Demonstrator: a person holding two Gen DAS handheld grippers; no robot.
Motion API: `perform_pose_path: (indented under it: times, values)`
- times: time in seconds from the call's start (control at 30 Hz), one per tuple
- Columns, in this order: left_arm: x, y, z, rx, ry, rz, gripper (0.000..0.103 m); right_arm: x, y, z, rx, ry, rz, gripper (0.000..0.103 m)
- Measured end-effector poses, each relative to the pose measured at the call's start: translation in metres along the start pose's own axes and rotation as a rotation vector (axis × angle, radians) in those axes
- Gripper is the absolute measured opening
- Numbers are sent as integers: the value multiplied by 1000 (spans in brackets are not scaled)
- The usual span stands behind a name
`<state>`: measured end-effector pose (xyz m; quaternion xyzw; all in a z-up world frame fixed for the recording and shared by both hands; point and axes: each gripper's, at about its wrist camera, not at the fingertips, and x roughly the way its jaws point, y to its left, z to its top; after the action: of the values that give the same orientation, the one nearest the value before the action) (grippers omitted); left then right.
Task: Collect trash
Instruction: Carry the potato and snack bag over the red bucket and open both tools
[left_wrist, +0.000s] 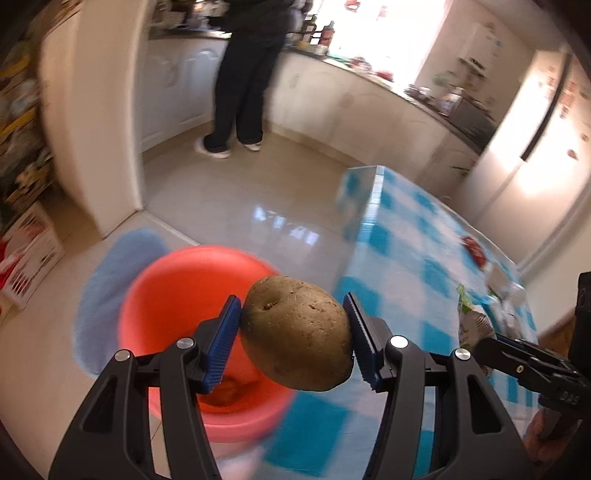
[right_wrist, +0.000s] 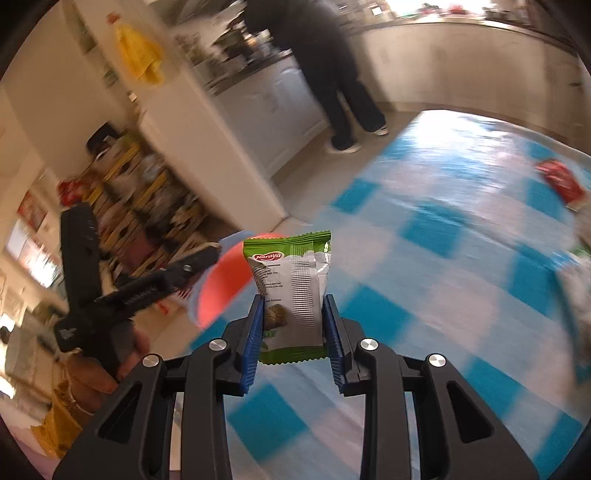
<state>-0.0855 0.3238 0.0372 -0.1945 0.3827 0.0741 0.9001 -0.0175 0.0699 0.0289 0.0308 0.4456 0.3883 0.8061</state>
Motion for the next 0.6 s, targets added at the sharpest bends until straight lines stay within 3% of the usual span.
perform_pose_path:
  times: [0.23, 0.43, 0.5, 0.53, 0.57, 0.6]
  values:
    - [12, 46, 1, -78, 36, 56, 58, 61, 47, 24, -58, 93, 81, 33]
    - [27, 59, -1, -108, 83, 71, 58, 99, 63, 34, -64, 147, 78, 35]
    - [30, 64, -1, -124, 88, 87, 58, 105, 60, 35, -37, 154, 95, 42]
    - [30, 65, -2, -131, 82, 92, 60, 106, 57, 35, -16, 151, 108, 55]
    - [29, 66, -1, -135, 74, 92, 64, 107, 56, 36, -1, 146, 114, 62]
    - [27, 68, 0, -133, 67, 97, 68, 106, 55, 37, 6, 137, 114, 62]
